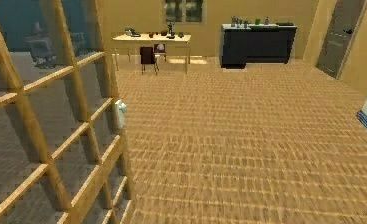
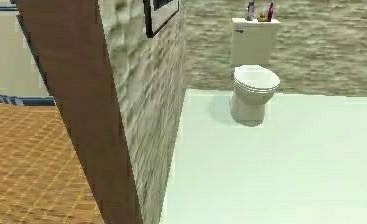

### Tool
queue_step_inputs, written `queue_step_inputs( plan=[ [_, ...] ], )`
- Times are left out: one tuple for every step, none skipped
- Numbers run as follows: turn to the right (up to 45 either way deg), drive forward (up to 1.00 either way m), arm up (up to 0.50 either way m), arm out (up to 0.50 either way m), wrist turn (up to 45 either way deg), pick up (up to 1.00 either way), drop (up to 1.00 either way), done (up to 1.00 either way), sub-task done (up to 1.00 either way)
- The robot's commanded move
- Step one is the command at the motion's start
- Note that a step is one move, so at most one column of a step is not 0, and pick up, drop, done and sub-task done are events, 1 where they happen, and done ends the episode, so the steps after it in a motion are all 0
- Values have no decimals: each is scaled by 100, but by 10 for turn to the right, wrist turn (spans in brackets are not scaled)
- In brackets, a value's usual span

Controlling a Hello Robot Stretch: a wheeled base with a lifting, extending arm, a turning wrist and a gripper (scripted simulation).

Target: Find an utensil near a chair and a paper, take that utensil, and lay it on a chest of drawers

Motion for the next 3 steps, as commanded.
queue_step_inputs(
  plan=[
    [0, 100, 0, 0, 0, 0, 0, 0, 0],
    [60, 0, 0, 0, 0, 0, 0, 0, 0],
    [0, 25, 0, 0, 0, 0, 0, 0, 0]
  ],
)
